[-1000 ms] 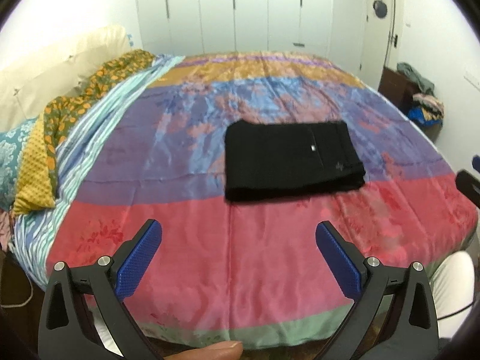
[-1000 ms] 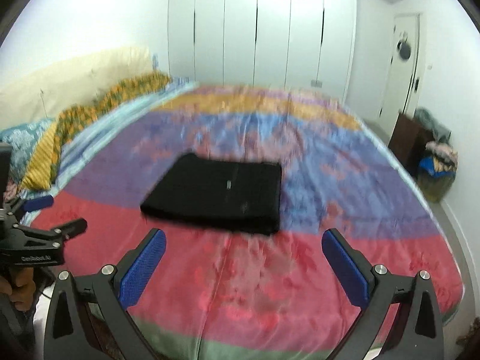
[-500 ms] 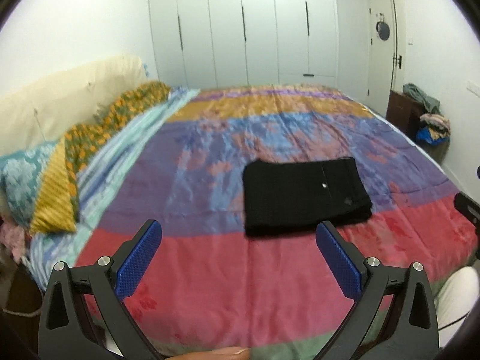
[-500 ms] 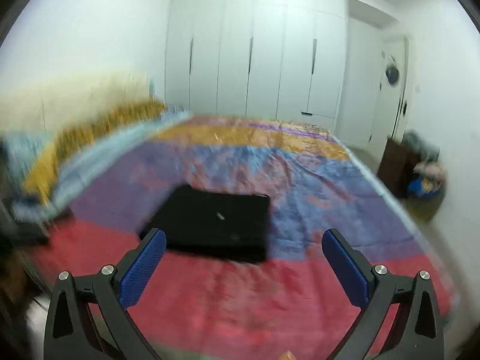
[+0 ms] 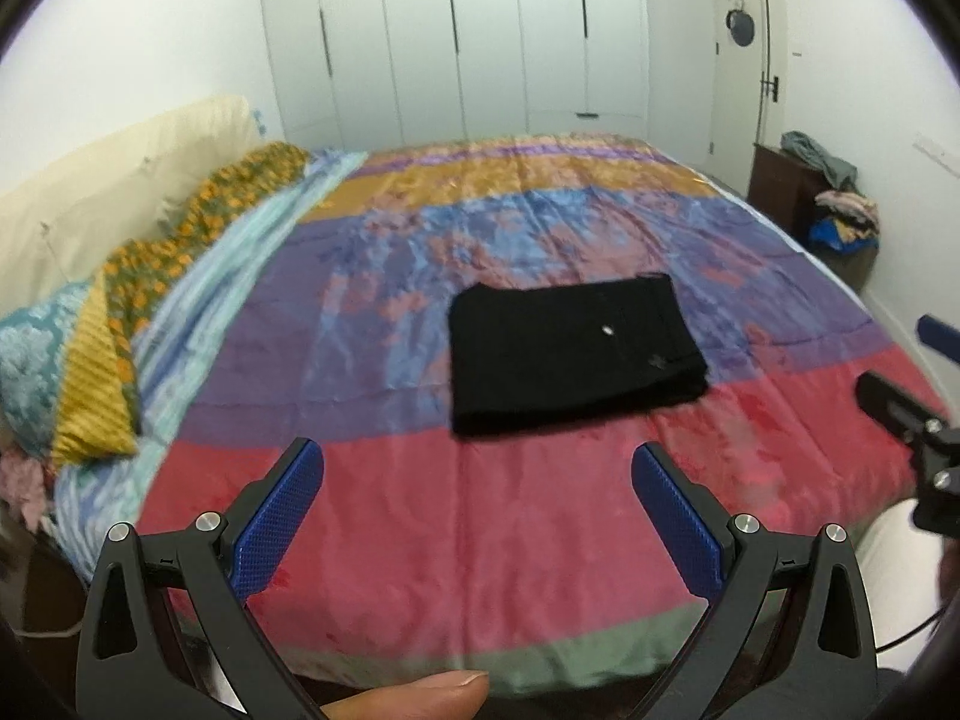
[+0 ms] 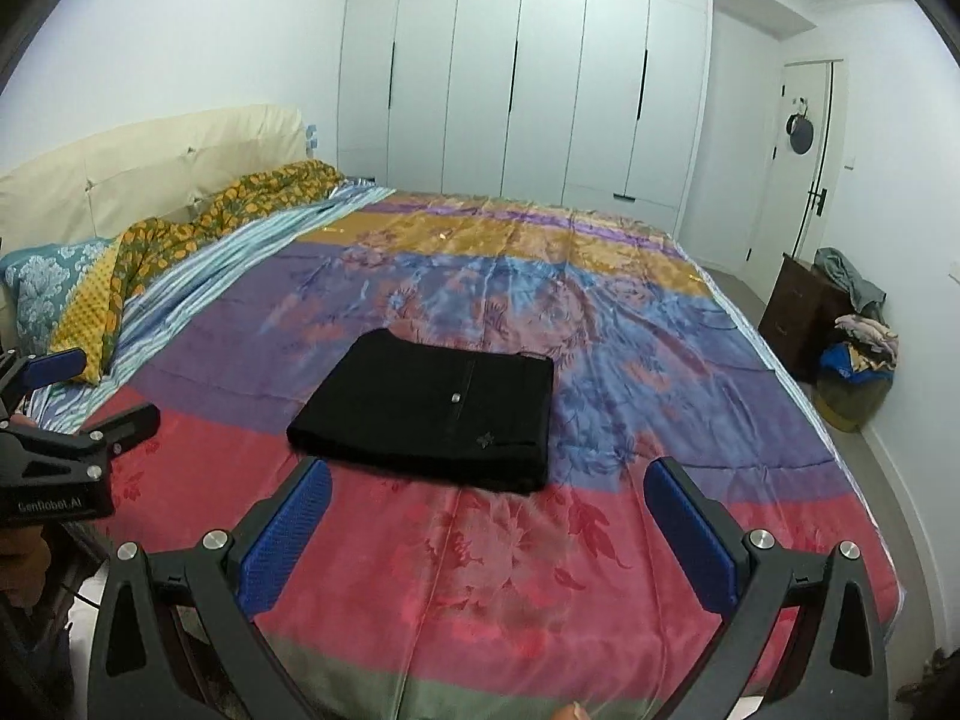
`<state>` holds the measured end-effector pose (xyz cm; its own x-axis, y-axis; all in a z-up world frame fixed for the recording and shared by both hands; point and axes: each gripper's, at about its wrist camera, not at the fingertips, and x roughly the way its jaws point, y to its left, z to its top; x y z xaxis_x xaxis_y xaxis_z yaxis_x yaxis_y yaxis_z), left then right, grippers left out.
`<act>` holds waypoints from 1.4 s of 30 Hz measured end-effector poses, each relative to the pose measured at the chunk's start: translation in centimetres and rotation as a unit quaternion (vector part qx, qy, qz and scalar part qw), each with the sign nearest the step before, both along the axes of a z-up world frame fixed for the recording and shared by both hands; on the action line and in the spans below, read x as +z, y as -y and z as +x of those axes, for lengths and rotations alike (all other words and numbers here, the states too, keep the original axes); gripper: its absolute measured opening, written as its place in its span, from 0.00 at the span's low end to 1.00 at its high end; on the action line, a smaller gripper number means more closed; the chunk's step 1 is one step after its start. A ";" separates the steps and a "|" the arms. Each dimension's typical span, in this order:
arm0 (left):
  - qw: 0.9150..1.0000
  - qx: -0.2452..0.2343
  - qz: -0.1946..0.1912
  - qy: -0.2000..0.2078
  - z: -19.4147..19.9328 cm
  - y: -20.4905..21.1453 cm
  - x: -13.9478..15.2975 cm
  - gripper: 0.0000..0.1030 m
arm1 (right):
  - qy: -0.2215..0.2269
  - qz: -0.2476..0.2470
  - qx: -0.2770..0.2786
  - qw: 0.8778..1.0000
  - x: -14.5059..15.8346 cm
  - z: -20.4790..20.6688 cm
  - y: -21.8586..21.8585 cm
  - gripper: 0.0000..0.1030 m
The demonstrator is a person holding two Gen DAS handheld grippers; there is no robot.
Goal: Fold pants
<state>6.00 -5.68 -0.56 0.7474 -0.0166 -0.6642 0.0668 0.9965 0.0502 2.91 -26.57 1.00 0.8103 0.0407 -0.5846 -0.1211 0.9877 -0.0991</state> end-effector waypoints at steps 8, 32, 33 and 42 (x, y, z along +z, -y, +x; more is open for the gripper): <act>1.000 0.007 -0.014 -0.017 -0.1 -0.1 -0.1 1.00 | -0.020 0.015 0.008 1.000 -0.5 0.1 -0.7 1.00; 0.996 0.006 -0.004 -0.086 0.7 0.8 -2.0 0.99 | -0.072 0.002 -0.009 0.997 -1.4 0.2 -0.4 1.00; 0.996 0.005 -0.003 -0.086 0.6 0.8 -2.0 0.99 | -0.073 0.001 -0.010 0.997 -1.4 0.2 -0.5 1.00; 0.996 0.002 -0.002 -0.095 0.7 0.7 -2.2 0.99 | -0.085 0.001 -0.014 0.996 -1.5 0.2 -0.3 1.00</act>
<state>6.73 -6.39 -2.72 0.6090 -0.0172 -0.7930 0.0717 0.9969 0.0335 3.10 -26.26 -0.48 0.7000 0.0212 -0.7138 -0.1091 0.9910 -0.0776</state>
